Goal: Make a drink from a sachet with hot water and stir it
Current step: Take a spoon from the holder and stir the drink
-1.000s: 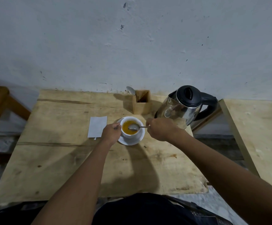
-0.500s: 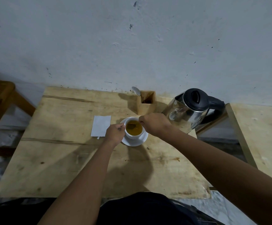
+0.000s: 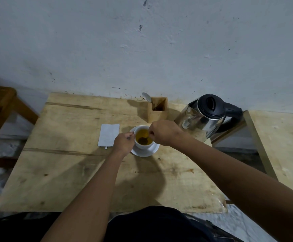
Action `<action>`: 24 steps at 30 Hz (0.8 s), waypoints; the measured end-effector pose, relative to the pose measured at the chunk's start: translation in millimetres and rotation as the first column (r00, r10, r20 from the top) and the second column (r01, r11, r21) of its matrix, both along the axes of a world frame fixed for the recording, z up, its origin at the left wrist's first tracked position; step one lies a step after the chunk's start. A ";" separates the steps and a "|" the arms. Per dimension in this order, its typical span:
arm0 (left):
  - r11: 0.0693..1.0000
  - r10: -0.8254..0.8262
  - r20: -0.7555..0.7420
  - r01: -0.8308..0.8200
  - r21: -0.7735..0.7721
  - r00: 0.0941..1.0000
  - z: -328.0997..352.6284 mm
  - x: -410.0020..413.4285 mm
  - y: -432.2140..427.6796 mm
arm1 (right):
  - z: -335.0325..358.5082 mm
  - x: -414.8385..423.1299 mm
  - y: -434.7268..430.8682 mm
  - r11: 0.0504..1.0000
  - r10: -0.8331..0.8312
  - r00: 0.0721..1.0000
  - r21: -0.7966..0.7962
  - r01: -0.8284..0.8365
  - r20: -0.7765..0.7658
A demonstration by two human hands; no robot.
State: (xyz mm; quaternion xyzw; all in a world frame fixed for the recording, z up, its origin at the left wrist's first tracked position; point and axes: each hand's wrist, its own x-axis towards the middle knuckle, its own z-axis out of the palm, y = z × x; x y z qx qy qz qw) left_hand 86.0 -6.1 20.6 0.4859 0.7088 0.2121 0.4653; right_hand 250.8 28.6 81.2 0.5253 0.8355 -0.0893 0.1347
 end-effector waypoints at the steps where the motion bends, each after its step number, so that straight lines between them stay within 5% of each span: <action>1: 1.000 -0.001 0.001 0.001 0.001 1.000 0.3 -0.1 0.0 | -1.9 -1.5 -0.2 1.000 0.000 1.000 0.013 0.000 -0.001; 12: 1.000 -0.009 -0.001 0.009 0.001 1.000 -0.2 -1.2 0.1 | -6.2 0.7 6.7 0.988 -0.040 0.993 0.151 0.024 0.107; 24: 1.000 0.008 0.011 -0.008 -0.004 1.000 0.8 0.1 -0.1 | -2.3 0.1 6.0 0.998 -0.048 0.999 -0.036 0.047 -0.024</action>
